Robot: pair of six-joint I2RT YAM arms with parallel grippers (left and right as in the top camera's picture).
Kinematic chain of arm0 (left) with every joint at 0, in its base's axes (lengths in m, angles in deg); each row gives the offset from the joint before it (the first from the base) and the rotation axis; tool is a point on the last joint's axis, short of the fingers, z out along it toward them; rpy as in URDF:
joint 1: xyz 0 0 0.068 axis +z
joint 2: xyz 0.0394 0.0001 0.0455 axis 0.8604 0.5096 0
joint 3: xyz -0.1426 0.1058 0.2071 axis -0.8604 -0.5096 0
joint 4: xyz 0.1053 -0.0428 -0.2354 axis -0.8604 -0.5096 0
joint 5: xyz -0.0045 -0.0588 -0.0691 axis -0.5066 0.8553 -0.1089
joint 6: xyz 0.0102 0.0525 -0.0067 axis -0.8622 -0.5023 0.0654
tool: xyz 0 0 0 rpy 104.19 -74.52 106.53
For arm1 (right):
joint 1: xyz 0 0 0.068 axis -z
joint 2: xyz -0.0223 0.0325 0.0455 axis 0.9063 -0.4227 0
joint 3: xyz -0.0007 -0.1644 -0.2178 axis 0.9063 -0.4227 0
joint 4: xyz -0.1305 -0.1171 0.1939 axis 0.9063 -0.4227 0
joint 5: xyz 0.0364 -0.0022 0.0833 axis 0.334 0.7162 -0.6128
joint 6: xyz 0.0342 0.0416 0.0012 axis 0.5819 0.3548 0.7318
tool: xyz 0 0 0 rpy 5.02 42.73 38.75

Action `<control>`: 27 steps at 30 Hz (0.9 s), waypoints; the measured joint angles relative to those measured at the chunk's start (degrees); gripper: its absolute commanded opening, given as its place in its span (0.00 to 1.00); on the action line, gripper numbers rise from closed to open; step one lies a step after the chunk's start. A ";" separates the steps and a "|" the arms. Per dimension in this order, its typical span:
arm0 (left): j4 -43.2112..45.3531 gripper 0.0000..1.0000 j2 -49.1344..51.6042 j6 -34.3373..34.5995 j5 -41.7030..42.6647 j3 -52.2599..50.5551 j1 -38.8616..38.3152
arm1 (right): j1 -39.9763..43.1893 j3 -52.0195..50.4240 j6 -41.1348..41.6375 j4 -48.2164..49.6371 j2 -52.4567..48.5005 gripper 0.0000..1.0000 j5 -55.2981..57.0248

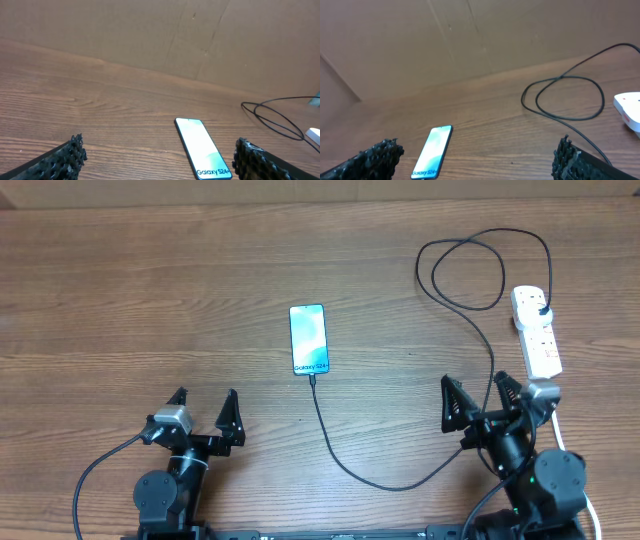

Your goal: Plug charger to phone and switch on socket

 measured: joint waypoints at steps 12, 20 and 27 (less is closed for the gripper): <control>0.00 1.00 0.00 -0.02 0.02 0.00 0.00 | 0.00 -11.74 -0.02 18.58 10.71 1.00 -0.94; 0.00 0.99 0.00 -0.02 0.02 0.00 0.00 | 0.00 -15.34 0.00 24.04 10.86 1.00 -0.94; 0.00 0.99 0.00 -0.02 0.02 0.00 0.00 | 0.02 -19.32 0.00 22.27 10.84 1.00 -0.87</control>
